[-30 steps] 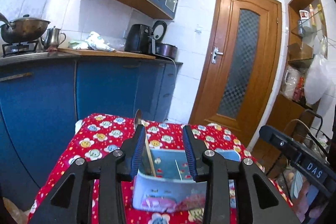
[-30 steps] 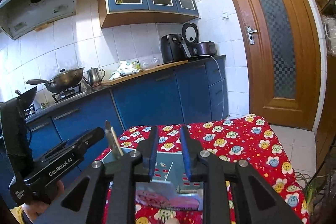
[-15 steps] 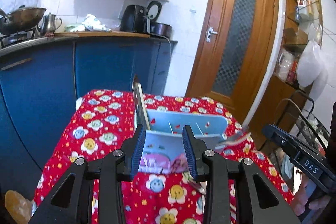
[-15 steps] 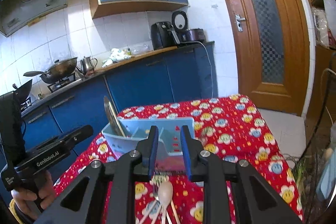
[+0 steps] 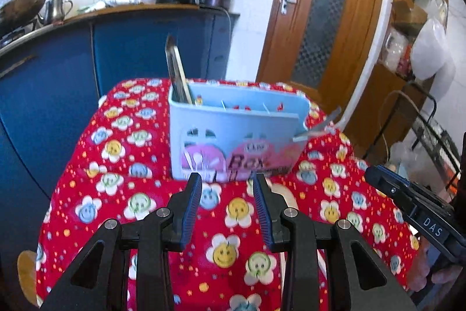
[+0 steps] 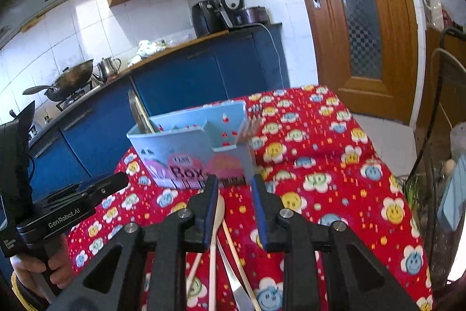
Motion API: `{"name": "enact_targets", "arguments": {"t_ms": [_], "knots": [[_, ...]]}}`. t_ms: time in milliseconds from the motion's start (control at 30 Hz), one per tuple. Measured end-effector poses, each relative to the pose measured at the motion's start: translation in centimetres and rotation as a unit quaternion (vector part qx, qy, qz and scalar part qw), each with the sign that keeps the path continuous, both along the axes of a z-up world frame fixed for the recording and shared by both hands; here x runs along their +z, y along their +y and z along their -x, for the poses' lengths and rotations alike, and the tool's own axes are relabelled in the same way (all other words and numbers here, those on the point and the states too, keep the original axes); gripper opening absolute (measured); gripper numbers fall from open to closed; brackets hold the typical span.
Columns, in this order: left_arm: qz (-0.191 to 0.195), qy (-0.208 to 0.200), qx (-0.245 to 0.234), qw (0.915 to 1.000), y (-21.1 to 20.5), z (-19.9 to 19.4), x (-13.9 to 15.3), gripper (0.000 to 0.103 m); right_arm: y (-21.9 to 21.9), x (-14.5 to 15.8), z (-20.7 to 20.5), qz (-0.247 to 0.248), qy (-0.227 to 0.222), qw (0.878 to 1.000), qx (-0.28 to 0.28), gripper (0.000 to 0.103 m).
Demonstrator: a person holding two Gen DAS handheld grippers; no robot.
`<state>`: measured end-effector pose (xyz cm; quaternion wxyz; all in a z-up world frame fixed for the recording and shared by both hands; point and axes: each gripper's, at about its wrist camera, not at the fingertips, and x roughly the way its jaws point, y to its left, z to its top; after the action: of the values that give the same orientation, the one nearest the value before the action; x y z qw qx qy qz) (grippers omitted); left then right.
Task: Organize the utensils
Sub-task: 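Lower both tools back toward the remaining spoons and forks on the cloth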
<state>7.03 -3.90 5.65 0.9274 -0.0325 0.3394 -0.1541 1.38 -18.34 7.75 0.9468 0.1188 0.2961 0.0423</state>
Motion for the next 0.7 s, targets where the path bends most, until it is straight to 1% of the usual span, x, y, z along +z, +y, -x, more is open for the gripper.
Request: {"name": "enact_targets", "arguments": {"t_ms": [167, 300, 433, 700], "knots": [[-0.013, 0.03, -0.016, 0.9993, -1.1, 0.2, -1.1, 0.037, -0.4, -1.2, 0.4, -0.001, 0.022, 1.0, -0.005, 0.027], [-0.02, 0.055, -0.03, 0.9978, -2.1, 0.1, -2.1, 0.037, -0.5, -2.0, 0.6, 0.011, 0.037, 0.999, -0.006, 0.03], [-0.024, 0.083, -0.042, 0.9954, -3.1, -0.2, -3.1, 0.037, -0.9, -2.6, 0.7, 0.018, 0.047, 0.999, -0.009, 0.03], [-0.047, 0.128, -0.065, 0.9886, -5.2, -0.6, -4.9, 0.037, -1.8, -3.9, 0.7, 0.006, 0.065, 0.998, -0.009, 0.031]]}}
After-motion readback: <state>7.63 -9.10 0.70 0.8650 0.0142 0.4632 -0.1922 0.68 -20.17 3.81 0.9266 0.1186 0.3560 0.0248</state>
